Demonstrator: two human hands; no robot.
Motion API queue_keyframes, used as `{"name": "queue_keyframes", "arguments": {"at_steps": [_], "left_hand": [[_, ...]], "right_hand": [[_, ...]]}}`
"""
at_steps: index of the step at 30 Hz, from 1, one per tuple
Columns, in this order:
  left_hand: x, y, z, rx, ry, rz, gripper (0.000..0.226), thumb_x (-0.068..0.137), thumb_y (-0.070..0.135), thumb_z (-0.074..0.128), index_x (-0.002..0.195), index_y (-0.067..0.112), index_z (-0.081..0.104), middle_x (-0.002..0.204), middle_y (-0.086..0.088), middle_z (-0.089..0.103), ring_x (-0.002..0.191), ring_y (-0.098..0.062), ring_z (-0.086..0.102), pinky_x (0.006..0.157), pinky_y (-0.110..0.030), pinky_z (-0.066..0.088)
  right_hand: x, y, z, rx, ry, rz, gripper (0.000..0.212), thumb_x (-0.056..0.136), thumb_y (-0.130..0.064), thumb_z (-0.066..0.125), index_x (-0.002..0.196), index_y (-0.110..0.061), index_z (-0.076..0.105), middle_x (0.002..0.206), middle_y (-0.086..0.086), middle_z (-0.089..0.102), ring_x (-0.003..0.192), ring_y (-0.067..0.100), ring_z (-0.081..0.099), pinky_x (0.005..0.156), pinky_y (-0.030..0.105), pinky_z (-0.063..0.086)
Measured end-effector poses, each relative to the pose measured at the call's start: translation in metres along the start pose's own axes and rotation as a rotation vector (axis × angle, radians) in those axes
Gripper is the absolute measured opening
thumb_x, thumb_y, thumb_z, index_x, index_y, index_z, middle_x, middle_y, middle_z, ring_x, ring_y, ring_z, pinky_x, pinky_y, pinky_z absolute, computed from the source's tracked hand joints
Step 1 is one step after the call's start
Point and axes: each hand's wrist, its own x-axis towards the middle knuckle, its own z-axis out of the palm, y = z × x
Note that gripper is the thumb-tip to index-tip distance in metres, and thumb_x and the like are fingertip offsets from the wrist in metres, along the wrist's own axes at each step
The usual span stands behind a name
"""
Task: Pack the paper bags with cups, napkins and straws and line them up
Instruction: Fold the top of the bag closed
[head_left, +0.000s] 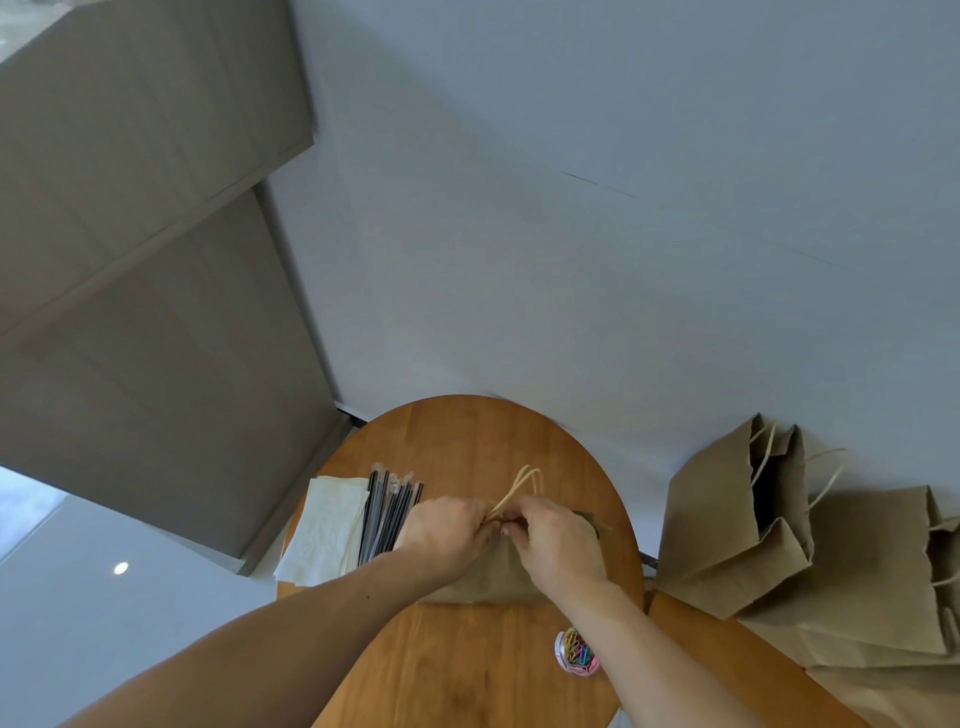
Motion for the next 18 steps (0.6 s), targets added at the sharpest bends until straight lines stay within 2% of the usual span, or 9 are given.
{"name": "queue_keyframes", "arguments": {"at_steps": [4,8,10,12,14,15,16,18], "left_hand": [[-0.006,0.001,0.0,0.027,0.003,-0.018,0.032,0.103,0.045,0.039,0.105,0.024,0.064,0.089,0.002,0.068,0.083,-0.019,0.065,0.063,-0.028,0.04],[-0.01,0.001,-0.007,-0.016,-0.041,-0.009,0.024,0.1,0.042,0.045,0.094,0.027,0.062,0.08,0.004,0.064,0.079,-0.018,0.064,0.063,-0.028,0.044],[-0.011,-0.002,-0.014,-0.088,-0.04,-0.017,0.017,0.096,0.041,0.051,0.089,0.028,0.06,0.08,0.009,0.064,0.079,-0.014,0.064,0.065,-0.028,0.048],[-0.016,-0.012,-0.017,-0.15,-0.003,-0.045,0.021,0.089,0.041,0.058,0.108,0.033,0.064,0.098,0.013,0.068,0.09,-0.007,0.063,0.076,-0.024,0.052],[-0.023,-0.026,-0.016,-0.144,0.024,-0.088,0.05,0.083,0.041,0.066,0.131,0.036,0.055,0.123,0.016,0.063,0.11,-0.003,0.058,0.09,-0.02,0.049],[-0.026,-0.033,-0.015,-0.139,0.026,-0.128,0.061,0.08,0.042,0.069,0.138,0.036,0.05,0.133,0.015,0.058,0.119,-0.005,0.054,0.096,-0.023,0.048],[-0.03,-0.039,-0.013,-0.149,0.018,-0.173,0.068,0.078,0.042,0.071,0.141,0.035,0.047,0.139,0.013,0.053,0.125,-0.008,0.051,0.1,-0.027,0.047],[-0.035,-0.047,-0.008,-0.202,0.007,-0.263,0.068,0.077,0.04,0.075,0.139,0.034,0.049,0.14,0.012,0.052,0.124,-0.01,0.053,0.098,-0.029,0.048]], "right_hand": [[-0.005,-0.003,0.002,-0.023,0.024,-0.04,0.017,0.098,-0.038,0.055,0.105,-0.029,0.067,0.098,-0.01,0.07,0.086,0.009,0.066,0.074,0.028,0.054],[-0.015,-0.003,-0.001,0.073,0.055,-0.105,0.021,0.095,-0.041,0.058,0.111,-0.031,0.067,0.105,-0.014,0.069,0.091,0.005,0.064,0.077,0.023,0.053],[-0.021,0.001,-0.008,0.221,0.162,-0.205,0.022,0.093,-0.038,0.063,0.111,-0.027,0.07,0.107,-0.015,0.069,0.09,0.001,0.065,0.075,0.019,0.054],[-0.027,0.011,-0.017,0.263,0.343,-0.287,0.022,0.093,-0.036,0.062,0.104,-0.02,0.071,0.102,-0.012,0.069,0.079,-0.002,0.064,0.066,0.015,0.054],[-0.031,0.029,-0.025,0.214,0.447,-0.223,0.026,0.092,-0.041,0.061,0.106,-0.021,0.066,0.103,-0.014,0.063,0.076,-0.007,0.056,0.062,0.006,0.046],[-0.031,0.039,-0.028,0.195,0.43,-0.123,0.034,0.089,-0.046,0.062,0.114,-0.024,0.061,0.111,-0.015,0.059,0.082,-0.008,0.053,0.066,0.004,0.043],[-0.031,0.049,-0.03,0.186,0.36,-0.01,0.047,0.086,-0.051,0.064,0.126,-0.028,0.053,0.122,-0.017,0.052,0.093,-0.007,0.05,0.073,0.007,0.044],[-0.032,0.066,-0.026,0.196,0.138,0.135,0.074,0.081,-0.056,0.069,0.143,-0.037,0.034,0.139,-0.024,0.033,0.112,-0.005,0.041,0.089,0.022,0.047]]}}
